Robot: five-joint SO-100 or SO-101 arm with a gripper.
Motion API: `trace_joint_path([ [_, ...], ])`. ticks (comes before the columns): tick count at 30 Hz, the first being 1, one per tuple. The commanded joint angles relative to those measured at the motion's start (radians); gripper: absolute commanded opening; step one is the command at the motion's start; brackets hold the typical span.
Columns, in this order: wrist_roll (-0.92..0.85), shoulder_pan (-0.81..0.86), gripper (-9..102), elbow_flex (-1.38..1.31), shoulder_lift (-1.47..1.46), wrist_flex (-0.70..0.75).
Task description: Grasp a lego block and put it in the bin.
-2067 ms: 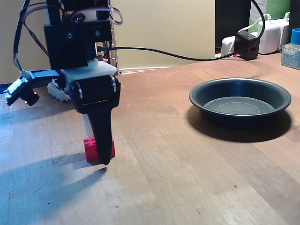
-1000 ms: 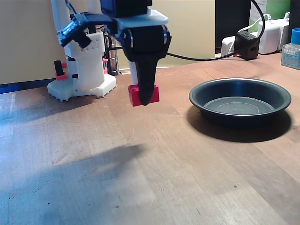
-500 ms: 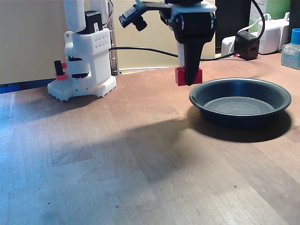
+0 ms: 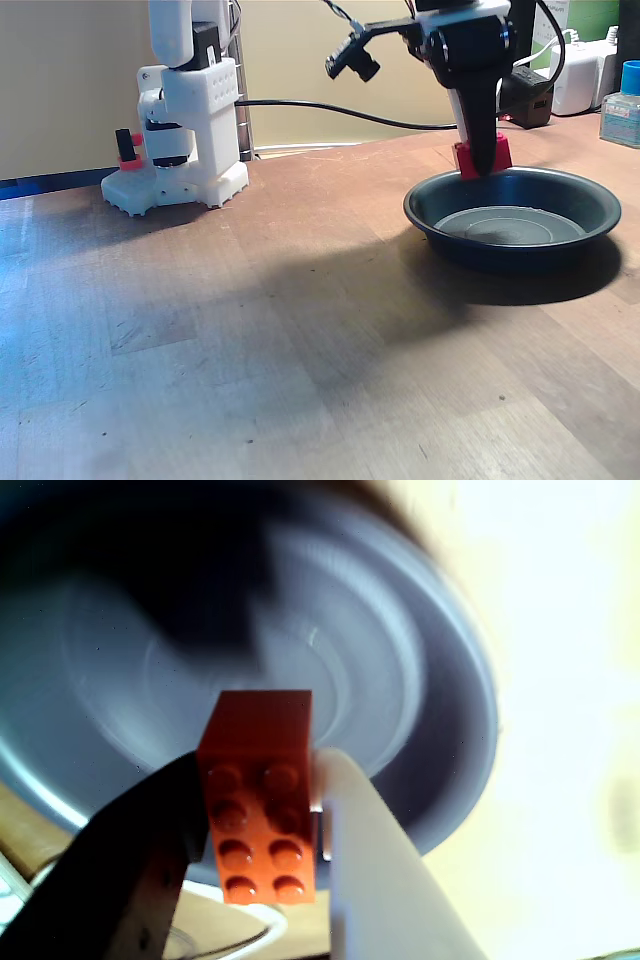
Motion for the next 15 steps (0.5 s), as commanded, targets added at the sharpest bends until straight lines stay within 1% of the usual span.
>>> trace_joint_path([
  [1, 0.044, -0.017, 0, -0.066, -0.052, -0.049],
  [8, 0.038, 0.034, 0, -0.199, -0.206, -0.058],
  [15, 0.035, 0.041, 1, -0.224, -0.253, -0.057],
])
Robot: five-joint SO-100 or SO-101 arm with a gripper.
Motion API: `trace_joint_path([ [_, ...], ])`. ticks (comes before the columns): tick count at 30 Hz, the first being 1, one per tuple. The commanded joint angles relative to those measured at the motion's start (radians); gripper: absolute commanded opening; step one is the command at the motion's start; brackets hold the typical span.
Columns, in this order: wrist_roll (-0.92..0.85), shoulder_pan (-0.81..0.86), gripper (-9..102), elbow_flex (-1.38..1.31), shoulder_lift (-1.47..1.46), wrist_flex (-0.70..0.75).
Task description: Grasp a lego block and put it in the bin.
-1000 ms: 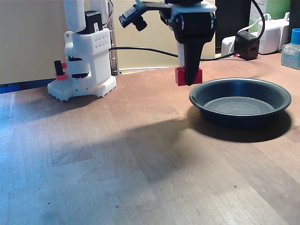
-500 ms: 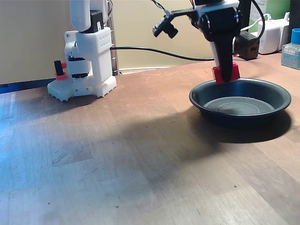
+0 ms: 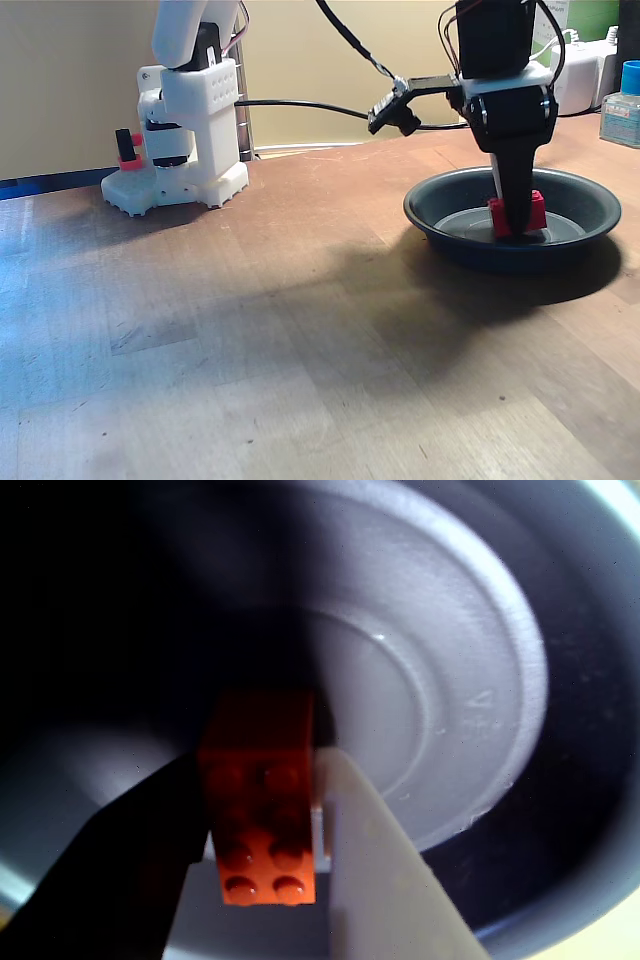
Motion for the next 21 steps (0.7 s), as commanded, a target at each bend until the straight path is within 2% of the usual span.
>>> trace_joint_path([
  [1, 0.0, 0.012, 1, -0.025, 0.008, 0.0],
  [5, 0.0, 0.012, 3, -0.025, 0.009, 0.0],
  [10, -0.037, 0.014, 15, -0.026, 0.011, 0.0],
  [15, -0.049, 0.015, 17, -0.034, 0.012, 0.006],
  [17, -0.057, 0.02, 17, -0.057, 0.017, 0.063],
  [21, -0.118, 0.032, 17, -0.153, 0.083, 0.264],
])
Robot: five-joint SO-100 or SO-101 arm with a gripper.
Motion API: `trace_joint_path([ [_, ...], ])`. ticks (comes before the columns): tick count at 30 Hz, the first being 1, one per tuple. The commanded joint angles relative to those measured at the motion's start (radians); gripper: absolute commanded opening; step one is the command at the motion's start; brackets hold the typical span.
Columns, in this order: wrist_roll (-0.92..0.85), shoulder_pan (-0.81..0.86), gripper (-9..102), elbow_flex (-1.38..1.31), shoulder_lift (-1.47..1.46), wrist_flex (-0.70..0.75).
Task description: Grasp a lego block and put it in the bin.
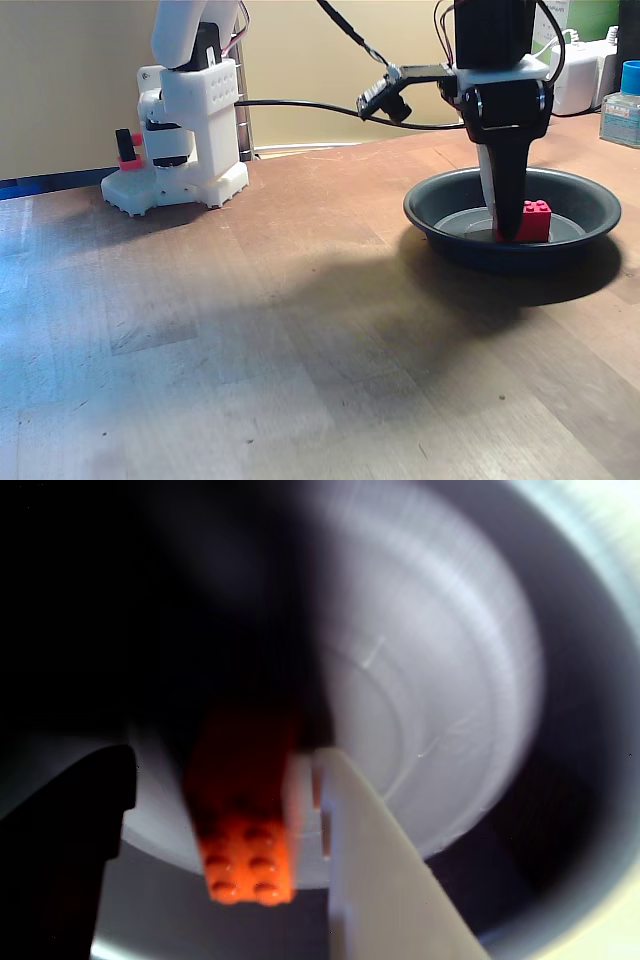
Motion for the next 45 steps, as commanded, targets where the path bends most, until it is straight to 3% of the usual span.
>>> trace_joint_path([
  [1, -0.044, 0.009, 17, -0.101, 0.092, 0.129],
  [5, -0.06, 0.011, 17, -0.149, 0.175, 0.229],
  [10, -0.126, 0.058, 17, -0.123, 0.288, 0.238],
  [17, -0.491, 0.212, 0, 0.0, 0.442, 0.268],
  [33, -1.295, 0.693, 0, 0.453, 0.853, 0.256],
  [39, -1.497, 0.821, 0, 0.64, 0.985, 0.17],
  [45, -1.517, 0.854, 0, 0.905, 1.155, 0.037],
])
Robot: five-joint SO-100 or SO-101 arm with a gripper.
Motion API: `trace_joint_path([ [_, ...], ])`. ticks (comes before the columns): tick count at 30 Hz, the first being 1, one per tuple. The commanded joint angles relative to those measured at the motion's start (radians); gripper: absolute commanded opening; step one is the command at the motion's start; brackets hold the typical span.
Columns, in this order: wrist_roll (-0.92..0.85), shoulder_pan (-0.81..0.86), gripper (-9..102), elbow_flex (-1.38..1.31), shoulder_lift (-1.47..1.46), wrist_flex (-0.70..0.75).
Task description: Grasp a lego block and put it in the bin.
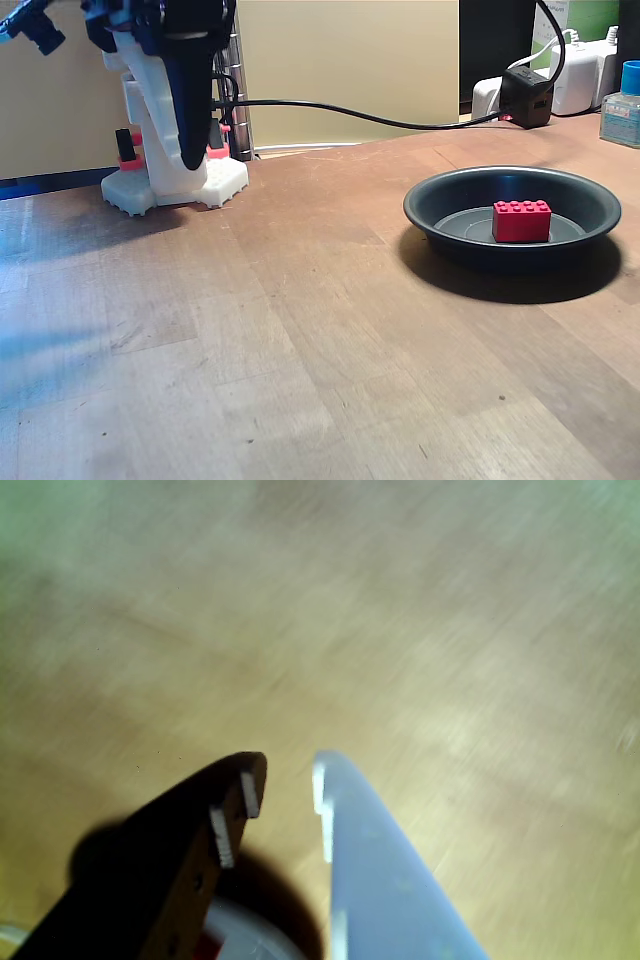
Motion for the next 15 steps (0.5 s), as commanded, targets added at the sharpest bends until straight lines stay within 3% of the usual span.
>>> trace_joint_path([
  [1, -0.006, 0.012, 0, 0.132, 0.101, -0.074],
  [10, 0.028, 0.176, 0, 0.528, 0.36, -0.379],
  [15, 0.029, 0.235, 0, 0.661, 0.453, -0.434],
])
